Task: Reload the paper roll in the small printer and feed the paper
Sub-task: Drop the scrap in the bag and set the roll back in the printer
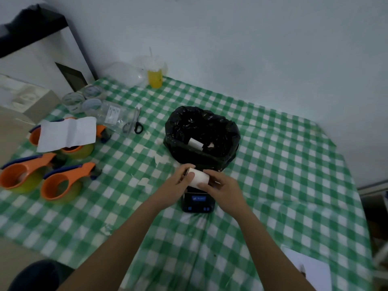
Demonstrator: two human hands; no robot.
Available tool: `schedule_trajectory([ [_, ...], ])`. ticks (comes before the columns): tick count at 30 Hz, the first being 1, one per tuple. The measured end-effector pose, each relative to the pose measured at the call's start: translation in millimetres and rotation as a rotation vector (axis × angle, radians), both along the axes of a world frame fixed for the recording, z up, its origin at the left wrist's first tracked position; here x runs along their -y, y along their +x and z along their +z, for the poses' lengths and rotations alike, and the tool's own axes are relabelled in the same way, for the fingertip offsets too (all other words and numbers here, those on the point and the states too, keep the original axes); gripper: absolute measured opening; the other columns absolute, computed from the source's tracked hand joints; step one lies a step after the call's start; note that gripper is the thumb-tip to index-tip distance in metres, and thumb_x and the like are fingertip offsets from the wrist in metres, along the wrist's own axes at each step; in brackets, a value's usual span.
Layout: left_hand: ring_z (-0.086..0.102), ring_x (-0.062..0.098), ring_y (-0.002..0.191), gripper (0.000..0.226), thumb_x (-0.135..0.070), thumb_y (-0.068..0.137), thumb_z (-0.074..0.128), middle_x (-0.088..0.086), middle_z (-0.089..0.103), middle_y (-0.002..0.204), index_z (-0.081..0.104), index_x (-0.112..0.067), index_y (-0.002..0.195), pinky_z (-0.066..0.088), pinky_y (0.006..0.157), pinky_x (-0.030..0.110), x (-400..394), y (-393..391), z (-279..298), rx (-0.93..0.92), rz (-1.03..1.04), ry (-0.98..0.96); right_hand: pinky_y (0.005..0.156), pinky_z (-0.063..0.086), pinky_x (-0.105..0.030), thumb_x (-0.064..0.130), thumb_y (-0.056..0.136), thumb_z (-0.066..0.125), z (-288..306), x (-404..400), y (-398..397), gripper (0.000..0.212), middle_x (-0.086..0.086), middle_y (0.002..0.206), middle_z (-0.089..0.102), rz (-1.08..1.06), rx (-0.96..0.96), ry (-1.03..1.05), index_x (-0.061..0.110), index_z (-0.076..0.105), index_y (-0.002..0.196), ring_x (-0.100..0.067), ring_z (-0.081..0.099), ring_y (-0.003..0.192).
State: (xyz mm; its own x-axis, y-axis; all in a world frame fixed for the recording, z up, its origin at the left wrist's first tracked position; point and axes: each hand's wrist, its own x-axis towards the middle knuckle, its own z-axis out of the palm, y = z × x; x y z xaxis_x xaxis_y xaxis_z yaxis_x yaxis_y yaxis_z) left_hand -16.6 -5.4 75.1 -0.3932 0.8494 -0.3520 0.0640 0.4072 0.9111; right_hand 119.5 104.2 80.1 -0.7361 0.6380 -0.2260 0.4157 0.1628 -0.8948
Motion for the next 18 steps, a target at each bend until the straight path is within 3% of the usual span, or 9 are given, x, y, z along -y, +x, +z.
schedule_trajectory([
  [6,0.057,0.019,0.095,0.034,-0.026,0.09,0.055,0.007,0.058,0.108,0.052,-0.019,0.123,0.047,0.08,0.025,-2,-1,-37,-0.175,-0.005,-0.071,0.088,0.046,-0.021,0.017,0.081,0.068,-31,2,2,0.037,0.0,0.116,0.064,0.068,0.097,0.196,0.017,0.059,0.117,-0.011,0.058,0.098],
  [9,0.057,0.029,0.103,0.04,-0.024,0.087,0.06,0.016,0.056,0.115,0.054,-0.014,0.125,0.048,0.093,0.038,-8,0,-53,-0.297,0.043,-0.097,0.083,0.039,-0.013,0.011,0.083,0.065,-44,2,-4,0.033,-0.004,0.117,0.064,0.086,0.107,0.29,0.012,0.059,0.116,-0.016,0.059,0.1],
  [12,0.058,0.031,0.101,0.039,-0.023,0.085,0.062,0.017,0.063,0.111,0.057,-0.013,0.123,0.049,0.09,0.042,-14,3,-67,-0.448,0.069,-0.098,0.085,0.038,-0.014,0.009,0.084,0.064,-55,1,-9,0.033,-0.004,0.118,0.064,0.047,0.114,0.33,0.011,0.059,0.116,-0.018,0.058,0.105],
  [15,0.054,0.031,0.096,0.034,-0.023,0.084,0.063,0.015,0.061,0.101,0.06,-0.017,0.118,0.048,0.085,0.04,-15,7,-79,-0.549,0.111,-0.138,0.094,0.043,-0.03,0.01,0.08,0.068,-72,-3,-12,0.034,-0.006,0.116,0.066,0.021,0.136,0.425,0.01,0.062,0.114,-0.024,0.056,0.108],
  [18,0.048,0.031,0.097,0.032,-0.025,0.084,0.064,0.014,0.057,0.1,0.062,-0.021,0.116,0.043,0.081,0.035,-16,8,-86,-0.614,0.13,-0.212,0.09,0.024,-0.03,0.02,0.081,0.068,-83,-6,-13,0.034,0.001,0.118,0.065,-0.011,0.262,0.487,0.022,0.063,0.115,-0.024,0.046,0.116],
])
